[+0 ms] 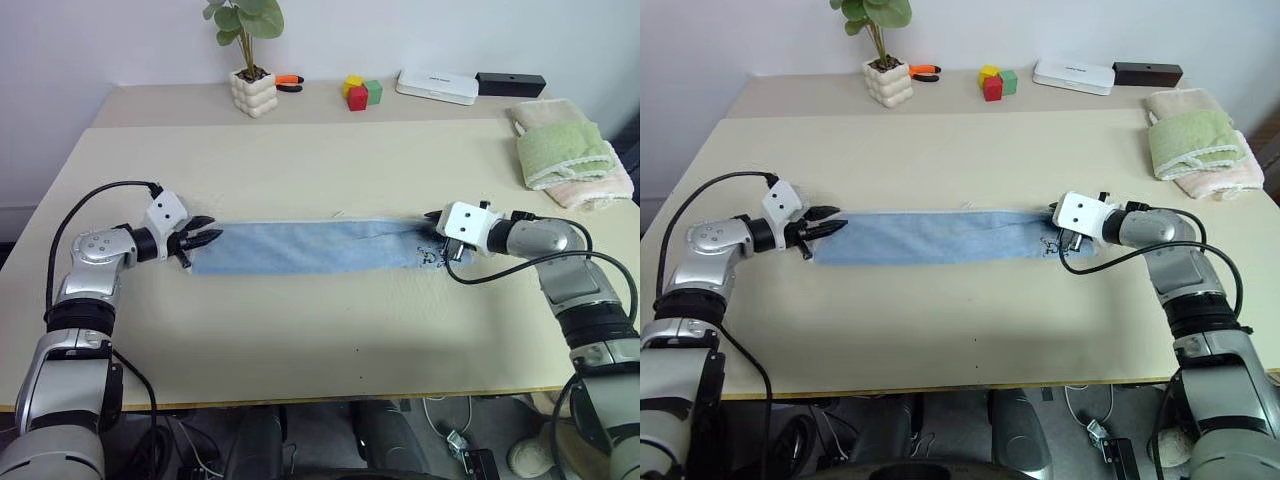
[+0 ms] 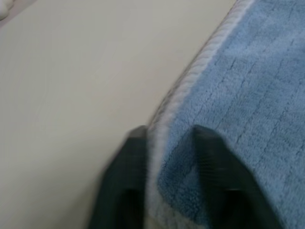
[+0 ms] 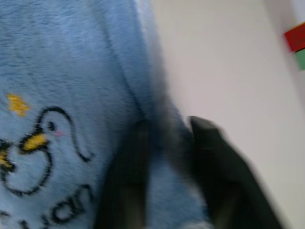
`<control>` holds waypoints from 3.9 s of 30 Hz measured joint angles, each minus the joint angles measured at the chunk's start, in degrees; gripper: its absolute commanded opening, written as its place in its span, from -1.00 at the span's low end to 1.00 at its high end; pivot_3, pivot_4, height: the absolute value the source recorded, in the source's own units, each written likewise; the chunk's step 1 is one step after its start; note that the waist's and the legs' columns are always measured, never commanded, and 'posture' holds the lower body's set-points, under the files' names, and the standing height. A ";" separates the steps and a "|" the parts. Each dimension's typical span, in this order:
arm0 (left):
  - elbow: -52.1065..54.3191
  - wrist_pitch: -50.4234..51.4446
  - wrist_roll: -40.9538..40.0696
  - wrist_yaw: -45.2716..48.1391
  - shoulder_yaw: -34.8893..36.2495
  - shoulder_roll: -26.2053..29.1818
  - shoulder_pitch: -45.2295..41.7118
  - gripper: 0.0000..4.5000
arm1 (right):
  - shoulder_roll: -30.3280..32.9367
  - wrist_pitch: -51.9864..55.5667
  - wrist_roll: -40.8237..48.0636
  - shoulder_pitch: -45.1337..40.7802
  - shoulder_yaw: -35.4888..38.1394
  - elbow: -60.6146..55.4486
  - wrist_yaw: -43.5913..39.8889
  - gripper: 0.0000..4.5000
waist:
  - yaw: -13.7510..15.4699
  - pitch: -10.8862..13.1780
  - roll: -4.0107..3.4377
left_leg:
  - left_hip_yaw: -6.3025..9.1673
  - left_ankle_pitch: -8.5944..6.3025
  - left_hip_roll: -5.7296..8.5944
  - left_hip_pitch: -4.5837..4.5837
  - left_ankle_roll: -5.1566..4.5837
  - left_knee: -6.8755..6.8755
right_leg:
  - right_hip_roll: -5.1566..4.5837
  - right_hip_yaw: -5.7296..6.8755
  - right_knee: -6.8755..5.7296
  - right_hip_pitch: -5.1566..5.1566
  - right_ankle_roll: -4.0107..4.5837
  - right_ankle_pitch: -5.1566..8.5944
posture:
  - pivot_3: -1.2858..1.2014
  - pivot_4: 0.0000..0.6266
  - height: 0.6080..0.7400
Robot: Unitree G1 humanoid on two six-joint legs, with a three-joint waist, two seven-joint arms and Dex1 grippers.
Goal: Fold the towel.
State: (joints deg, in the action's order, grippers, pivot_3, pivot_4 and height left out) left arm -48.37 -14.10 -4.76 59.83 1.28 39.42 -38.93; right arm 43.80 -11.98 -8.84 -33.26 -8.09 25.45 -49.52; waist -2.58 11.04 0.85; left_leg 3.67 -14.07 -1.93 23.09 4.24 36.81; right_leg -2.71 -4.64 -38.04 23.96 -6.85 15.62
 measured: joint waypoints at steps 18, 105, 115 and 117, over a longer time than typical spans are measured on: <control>18.90 22.05 -11.98 -12.91 11.58 -3.76 1.12 -0.99 | -10.90 22.79 12.94 -1.70 13.64 -13.71 14.39 -1.00 | -0.07 0.00 0.00 | 0.11 -0.01 -0.01 0.05 -0.02 0.10 | 0.00 0.04 -0.10 0.00 -0.01 0.00 | 0.03 -0.52 1.00; 48.52 33.83 -25.85 4.75 6.76 -0.12 15.74 1.00 | -42.23 50.23 54.61 22.69 32.11 -40.63 61.26 -0.98 | -1.35 -0.18 0.11 | 0.23 -0.05 -0.07 -0.04 -0.08 0.00 | 0.10 0.10 0.08 -0.16 0.04 0.04 | 0.03 -0.52 1.00; 48.02 33.47 -25.88 3.82 6.98 -0.12 15.76 1.00 | -39.52 50.37 53.61 23.77 32.07 -41.55 62.21 -0.98 | -1.16 -0.16 0.08 | 0.22 -0.05 -0.05 0.01 -0.08 -0.04 | 0.06 0.10 0.16 -0.15 0.03 0.04 | 0.03 -0.52 1.00; 47.89 33.25 -25.88 3.83 7.01 -0.14 15.77 1.00 | -36.36 51.09 54.70 25.52 33.58 -42.96 61.68 -0.98 | -0.84 -0.10 -0.02 | 0.22 -0.06 -0.04 0.05 -0.09 -0.05 | 0.05 0.10 0.21 -0.14 0.02 0.05 | 0.03 -0.52 1.00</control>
State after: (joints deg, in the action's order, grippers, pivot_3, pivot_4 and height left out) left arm -0.48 19.15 -30.65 63.66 8.30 39.28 -23.16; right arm 7.44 39.11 45.87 -7.75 25.49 -17.52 12.15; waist -3.42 10.93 0.83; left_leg 3.89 -14.13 -1.97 23.14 4.15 36.77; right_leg -2.67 -4.54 -37.83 23.81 -6.82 15.67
